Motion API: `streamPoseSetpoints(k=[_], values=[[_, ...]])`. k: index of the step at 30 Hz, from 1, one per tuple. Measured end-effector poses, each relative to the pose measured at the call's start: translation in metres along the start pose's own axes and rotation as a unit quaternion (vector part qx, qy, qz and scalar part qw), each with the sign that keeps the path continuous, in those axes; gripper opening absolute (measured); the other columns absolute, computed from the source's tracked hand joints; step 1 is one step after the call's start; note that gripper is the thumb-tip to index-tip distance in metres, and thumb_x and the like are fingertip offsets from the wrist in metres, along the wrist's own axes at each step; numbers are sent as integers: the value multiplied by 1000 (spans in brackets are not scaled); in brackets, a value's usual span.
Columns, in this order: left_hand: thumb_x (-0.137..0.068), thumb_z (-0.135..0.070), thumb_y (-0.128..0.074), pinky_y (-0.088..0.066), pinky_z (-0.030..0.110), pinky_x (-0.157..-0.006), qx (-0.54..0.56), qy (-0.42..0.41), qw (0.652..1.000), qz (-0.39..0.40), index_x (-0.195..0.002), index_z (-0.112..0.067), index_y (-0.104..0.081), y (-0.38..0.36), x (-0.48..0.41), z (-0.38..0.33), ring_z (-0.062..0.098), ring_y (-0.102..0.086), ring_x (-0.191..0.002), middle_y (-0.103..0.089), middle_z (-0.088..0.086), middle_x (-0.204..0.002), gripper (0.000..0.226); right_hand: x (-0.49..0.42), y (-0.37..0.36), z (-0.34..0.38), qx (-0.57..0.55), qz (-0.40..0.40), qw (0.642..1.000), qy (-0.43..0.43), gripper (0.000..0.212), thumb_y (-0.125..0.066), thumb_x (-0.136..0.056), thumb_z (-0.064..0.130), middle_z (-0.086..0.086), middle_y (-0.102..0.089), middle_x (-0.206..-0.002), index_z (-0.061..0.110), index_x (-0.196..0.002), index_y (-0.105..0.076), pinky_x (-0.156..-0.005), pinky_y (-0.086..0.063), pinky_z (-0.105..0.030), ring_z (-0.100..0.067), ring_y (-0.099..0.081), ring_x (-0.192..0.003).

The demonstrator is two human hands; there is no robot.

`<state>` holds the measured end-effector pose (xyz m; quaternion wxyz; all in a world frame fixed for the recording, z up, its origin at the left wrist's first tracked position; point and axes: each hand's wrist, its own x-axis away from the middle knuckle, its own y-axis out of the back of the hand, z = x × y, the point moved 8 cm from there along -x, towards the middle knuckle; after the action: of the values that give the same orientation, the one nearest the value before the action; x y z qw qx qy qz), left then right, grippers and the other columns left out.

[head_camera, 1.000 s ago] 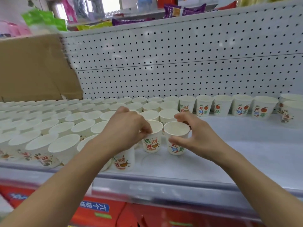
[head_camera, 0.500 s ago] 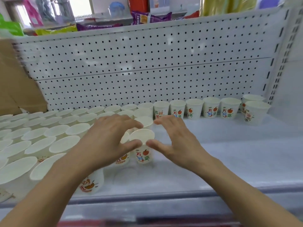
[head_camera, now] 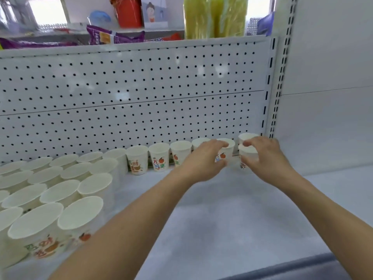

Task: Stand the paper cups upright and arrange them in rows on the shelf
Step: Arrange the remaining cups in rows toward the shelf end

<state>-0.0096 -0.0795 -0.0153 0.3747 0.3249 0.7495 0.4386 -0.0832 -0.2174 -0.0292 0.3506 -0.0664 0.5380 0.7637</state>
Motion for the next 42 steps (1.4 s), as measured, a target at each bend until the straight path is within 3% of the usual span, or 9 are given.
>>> streamPoseSetpoints(k=[5, 8, 10, 13, 17, 22, 26, 35, 42], values=[[-95, -16, -48, -38, 37, -93, -121, 34, 992, 10, -134, -17, -49, -29, -50, 2, 30, -47, -122, -53, 9, -133, 39, -7, -5, -23, 17, 31, 999, 15, 29, -59, -92, 22, -4, -57, -124, 17, -120, -60, -94, -41, -39, -22, -36, -124], [-90, -13, -47, -35, 34, -76, -154, 63, 986, -10, -108, -23, -64, -30, -54, 10, 34, -53, -103, -63, 8, -103, 27, -9, -3, -22, 2, 25, 999, 40, 18, -61, -91, 18, -4, -63, -110, 16, -108, -67, -89, -43, -40, -22, -41, -114], [-88, -14, -48, -38, 36, -80, -140, 60, 988, -35, -93, -25, -68, -26, -47, 11, 28, -55, -95, -66, 1, -89, 23, -7, 1, -18, -22, 17, 997, 66, 13, -63, -90, 16, -1, -64, -105, 15, -101, -70, -87, -41, -36, -20, -42, -108], [-92, -17, -50, -36, 38, -90, -111, 60, 991, -55, -92, -20, -70, -13, -18, 10, 23, -56, -93, -69, 0, -89, 20, 0, 9, -10, -79, 16, 992, 95, 9, -65, -88, 15, 6, -61, -103, 19, -94, -71, -88, -38, -31, -16, -41, -104], [-94, -17, -53, -44, 39, -93, -6, 103, 990, -96, -117, -27, -63, 11, 40, 18, 18, -60, -104, -70, -2, -102, 27, 17, 10, 15, -173, 24, 980, 93, 11, -67, -87, 13, 1, -60, -110, 24, -89, -69, -90, -48, -35, -19, -55, -99], [-94, -19, -56, -44, 16, -79, 54, 123, 983, -127, -112, -29, -63, 34, 119, 21, -2, -57, -86, -65, -15, -93, 22, 55, 9, 59, -256, 53, 961, 92, 17, -66, -87, 10, 3, -60, -111, 27, -84, -66, -90, -49, -23, -12, -60, -100], [-93, -20, -59, -43, 20, -82, 43, 111, 979, -163, -109, -28, -67, 53, 173, 18, 3, -55, -96, -66, -13, -102, 20, 84, 9, 97, -266, 68, 956, 107, 7, -66, -87, 12, 7, -60, -113, 19, -86, -69, -83, -50, -14, -6, -60, -100], [-81, -21, -64, -43, 20, -75, -14, 59, 966, -252, -96, -24, -74, 99, 291, 39, 5, -58, -81, -68, -18, -86, 18, 140, -7, 183, -297, 115, 936, 150, 5, -67, -86, 18, 11, -59, -115, 22, -83, -67, -83, -48, -7, 0, -57, -104], [-78, -25, -65, -48, 27, -72, -56, 95, 960, -258, -92, -24, -76, 132, 338, 73, 9, -61, -79, -70, -11, -82, 18, 170, -19, 233, -318, 133, 916, 207, 9, -67, -86, 19, 13, -59, -111, 26, -81, -66, -85, -49, -12, -3, -59, -102]])
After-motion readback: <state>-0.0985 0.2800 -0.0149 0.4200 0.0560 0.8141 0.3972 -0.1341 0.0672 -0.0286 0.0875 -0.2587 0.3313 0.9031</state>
